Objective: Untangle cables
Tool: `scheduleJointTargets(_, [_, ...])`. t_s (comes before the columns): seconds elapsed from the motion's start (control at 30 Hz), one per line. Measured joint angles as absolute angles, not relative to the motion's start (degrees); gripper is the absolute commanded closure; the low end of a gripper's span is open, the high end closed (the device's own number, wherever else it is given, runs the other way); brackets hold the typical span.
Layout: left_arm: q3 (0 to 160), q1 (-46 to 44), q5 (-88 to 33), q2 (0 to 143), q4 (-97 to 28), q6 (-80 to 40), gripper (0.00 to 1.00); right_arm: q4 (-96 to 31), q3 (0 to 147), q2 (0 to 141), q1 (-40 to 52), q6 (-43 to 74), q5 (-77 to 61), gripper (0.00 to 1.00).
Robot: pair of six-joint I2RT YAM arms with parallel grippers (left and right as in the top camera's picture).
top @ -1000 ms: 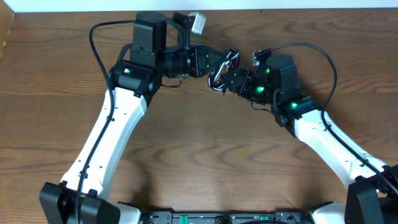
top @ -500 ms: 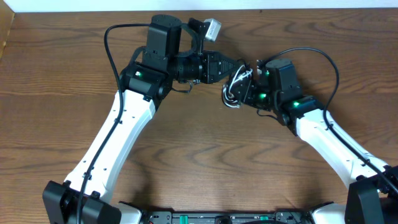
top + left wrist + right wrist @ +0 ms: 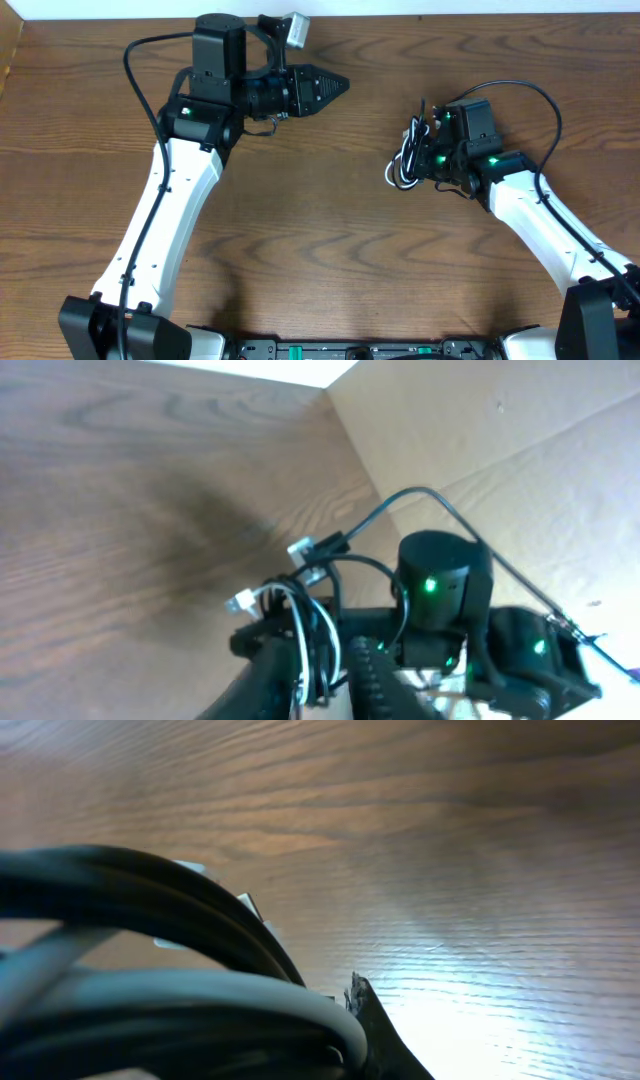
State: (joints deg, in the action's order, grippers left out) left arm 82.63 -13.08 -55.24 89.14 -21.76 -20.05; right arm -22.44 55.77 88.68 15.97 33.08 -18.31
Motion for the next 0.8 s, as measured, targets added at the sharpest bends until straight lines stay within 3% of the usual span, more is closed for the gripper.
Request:
scheduleJointTargets(0.1, [82.63,-13.30,-55.33,89.14,-24.45,-18.00,0.53,-22.28,55.77,88.68,15.99,32.56,-20.60,0.96])
scheduleJointTargets(0.2, [82.63,-13.41,-55.37,89.14,-27.07,-16.03,0.50,-19.92,55.77,88.68,15.97,31.11,-25.56,0.89])
scheduleJointTargets(0.43, [82.63,-16.01,-55.70,89.14,-30.20,-10.57,0.49,-15.49,57.21,88.68,15.53,27.57,-39.90,0.88])
scheduleJointTargets(0.8, [82.63,-21.67,-56.47,90.28,-30.96,-5.69,0.49,-15.31,58.02,88.68,15.07,26.50,-44.80,0.88])
